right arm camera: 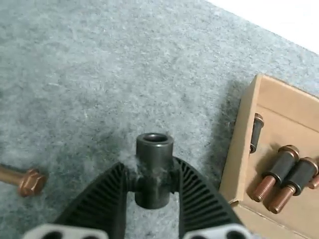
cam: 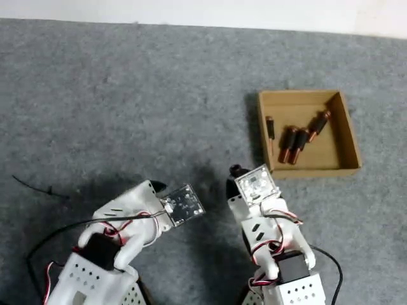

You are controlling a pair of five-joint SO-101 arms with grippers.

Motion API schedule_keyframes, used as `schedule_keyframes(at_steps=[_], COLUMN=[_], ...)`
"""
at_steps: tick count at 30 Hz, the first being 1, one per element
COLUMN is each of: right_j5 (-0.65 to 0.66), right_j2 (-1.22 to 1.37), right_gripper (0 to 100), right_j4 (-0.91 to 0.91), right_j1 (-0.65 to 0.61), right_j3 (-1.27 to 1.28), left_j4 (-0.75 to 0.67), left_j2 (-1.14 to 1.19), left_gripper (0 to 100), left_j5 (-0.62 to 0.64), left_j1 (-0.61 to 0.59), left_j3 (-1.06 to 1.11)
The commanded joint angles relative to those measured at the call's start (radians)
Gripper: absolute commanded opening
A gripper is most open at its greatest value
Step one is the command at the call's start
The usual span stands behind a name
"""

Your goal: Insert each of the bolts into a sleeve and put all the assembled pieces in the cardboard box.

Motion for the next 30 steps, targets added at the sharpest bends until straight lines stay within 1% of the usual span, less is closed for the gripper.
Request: schedule_keyframes(at_steps=[1,8,14,16,21,27,30], right_j5=[-0.009,-0.008,-0.008,-0.008,-0.008,-0.008,-0.009], right_j2=[-0.008,-0.008,-0.008,-0.008,-0.008,-0.008,-0.008], right_gripper=[0.5,0.5,0.5,0.5,0.5,0.5,0.5], right_j4=[-0.035,-0.036,-0.036,-0.036,-0.036,-0.036,-0.036], right_j1=[0.01,0.01,0.01,0.01,0.012,0.013,0.045], right_j3=[-0.004,0.008,0.008,0.007,0.004,0.002,0.002], left_j4=[0.005,0.003,-0.069,-0.095,-0.15,-0.215,-0.23], left_j2=[0.18,0.576,0.84,0.901,1.003,1.084,1.116], left_gripper=[17,17,17,17,17,17,17], left_j5=[-0.057,-0.06,-0.061,-0.063,-0.118,-0.118,-0.118], left_j1=[0.016,0.11,0.11,0.11,0.108,0.107,0.096], left_j3=[-0.105,-0.292,-0.392,-0.398,-0.397,-0.397,-0.4])
